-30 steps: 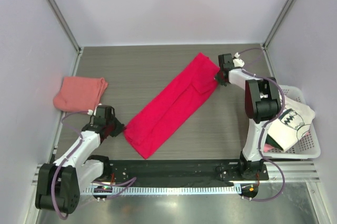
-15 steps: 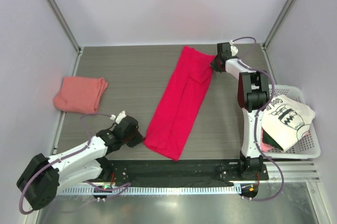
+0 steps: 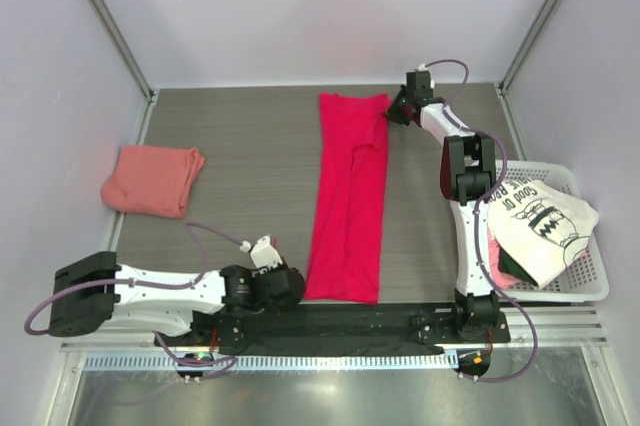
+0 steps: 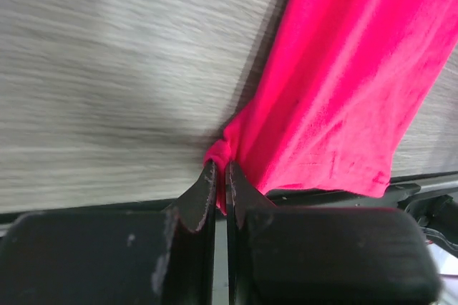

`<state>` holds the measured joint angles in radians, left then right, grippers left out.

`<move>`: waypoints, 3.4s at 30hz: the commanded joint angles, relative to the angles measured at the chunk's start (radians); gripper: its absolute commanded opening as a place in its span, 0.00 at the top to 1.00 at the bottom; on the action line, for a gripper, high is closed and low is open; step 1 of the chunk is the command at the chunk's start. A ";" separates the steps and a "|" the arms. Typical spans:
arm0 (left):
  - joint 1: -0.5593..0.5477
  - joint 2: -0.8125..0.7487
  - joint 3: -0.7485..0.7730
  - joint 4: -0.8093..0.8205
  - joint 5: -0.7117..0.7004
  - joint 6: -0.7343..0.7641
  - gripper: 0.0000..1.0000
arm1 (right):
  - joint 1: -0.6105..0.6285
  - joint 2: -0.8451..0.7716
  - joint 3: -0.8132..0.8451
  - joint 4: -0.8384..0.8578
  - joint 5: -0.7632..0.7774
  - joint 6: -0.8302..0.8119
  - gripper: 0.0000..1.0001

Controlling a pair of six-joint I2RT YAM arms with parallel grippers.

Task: Fold and stack the t-shirts
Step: Fold the tshirt

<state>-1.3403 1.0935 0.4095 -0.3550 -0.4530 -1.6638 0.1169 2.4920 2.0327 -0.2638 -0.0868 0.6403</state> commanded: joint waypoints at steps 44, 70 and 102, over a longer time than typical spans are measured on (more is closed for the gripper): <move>0.602 0.423 0.446 0.290 0.355 0.656 0.48 | 0.533 -1.624 -1.557 -0.336 0.176 0.235 0.53; 0.710 0.634 0.546 0.228 0.352 0.696 0.84 | 0.708 -1.641 -1.634 -0.316 0.044 0.298 0.60; 0.288 0.098 0.008 0.212 0.339 0.395 0.64 | 0.774 -1.638 -1.654 -0.354 0.131 0.360 0.99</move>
<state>-1.0145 1.1988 0.4332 -0.1455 -0.1043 -1.2362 0.8845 0.8639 0.3767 -0.6025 0.0200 0.9932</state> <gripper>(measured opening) 0.360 0.041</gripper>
